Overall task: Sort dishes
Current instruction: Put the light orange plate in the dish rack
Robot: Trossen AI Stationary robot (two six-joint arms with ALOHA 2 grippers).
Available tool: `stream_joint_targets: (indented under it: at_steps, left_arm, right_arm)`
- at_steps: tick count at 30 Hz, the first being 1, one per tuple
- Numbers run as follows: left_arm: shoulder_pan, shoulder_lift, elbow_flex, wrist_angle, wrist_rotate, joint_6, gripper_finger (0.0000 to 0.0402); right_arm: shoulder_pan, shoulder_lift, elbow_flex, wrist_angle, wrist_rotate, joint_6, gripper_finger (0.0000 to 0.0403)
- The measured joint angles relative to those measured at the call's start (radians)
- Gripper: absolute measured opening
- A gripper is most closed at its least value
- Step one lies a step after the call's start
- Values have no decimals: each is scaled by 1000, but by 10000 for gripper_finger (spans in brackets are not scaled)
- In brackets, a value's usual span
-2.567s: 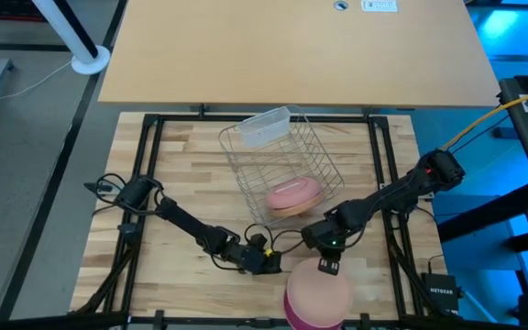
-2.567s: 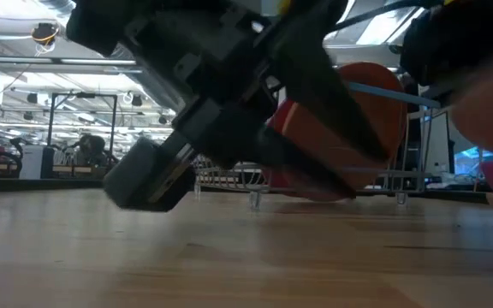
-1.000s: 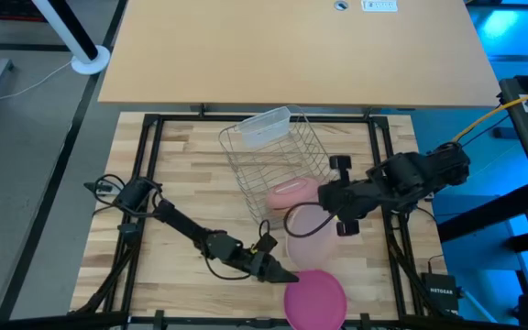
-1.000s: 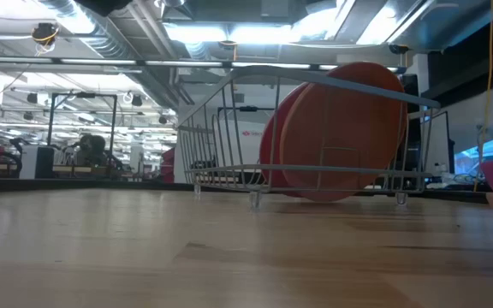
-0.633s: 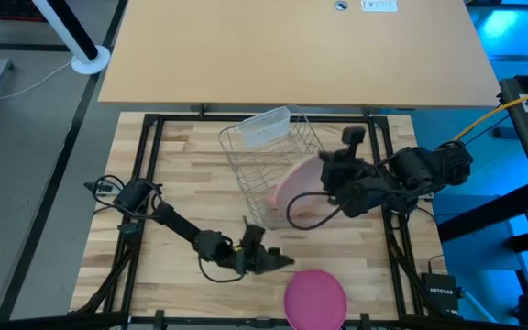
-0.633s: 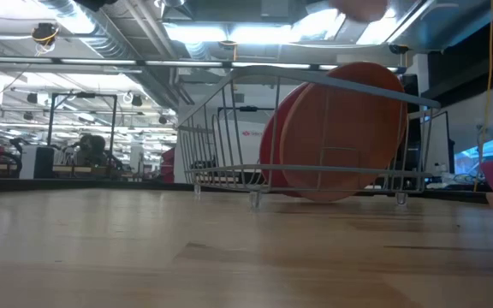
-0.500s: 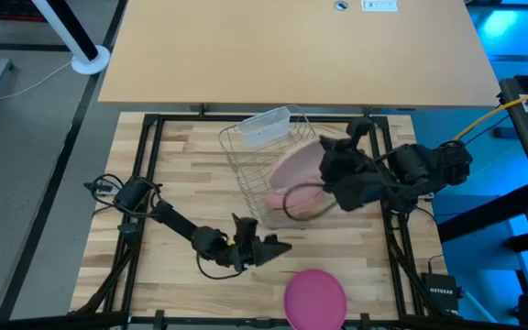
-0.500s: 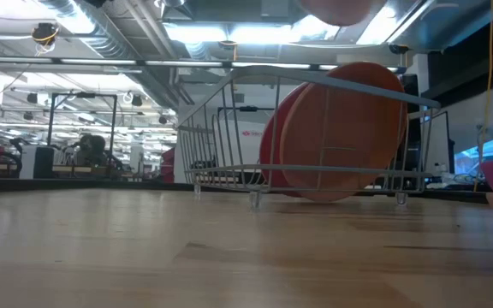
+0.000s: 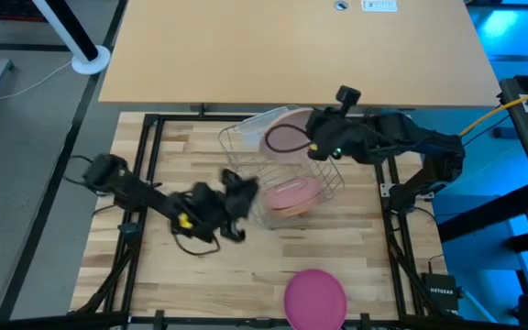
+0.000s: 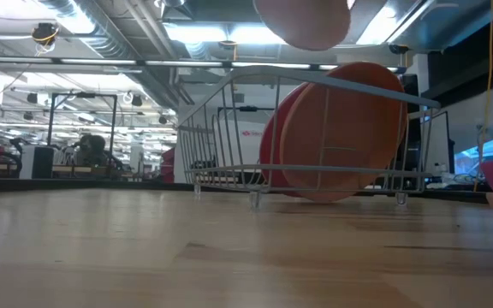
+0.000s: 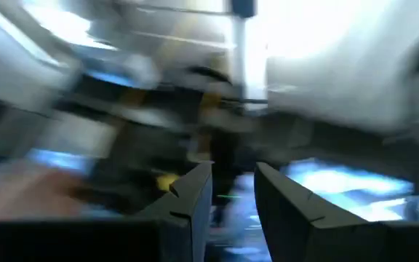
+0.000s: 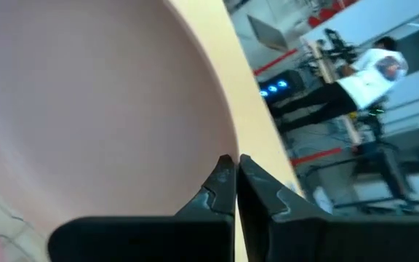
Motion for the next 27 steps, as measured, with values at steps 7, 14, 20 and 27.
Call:
stream_joint_targets:
  at_steps: [7,14,20,27]
  left_arm:
    - [1,-298,-133,-29,-479,371,98]
    - [41,-555,-194,-630,-511,286,98]
    - [107,-662,-195,-1231,-399,-216,98]
    - [213,-671,-195,-1536,-195,-499,98]
  right_arm:
    - [-44,34,-1,226,-40,-146,3]
    - [-55,130,-1,318,-2,-206,3]
    - [-54,190,-1,338,36,-212,3]
    - [-54,211,-1,337,46,-212,3]
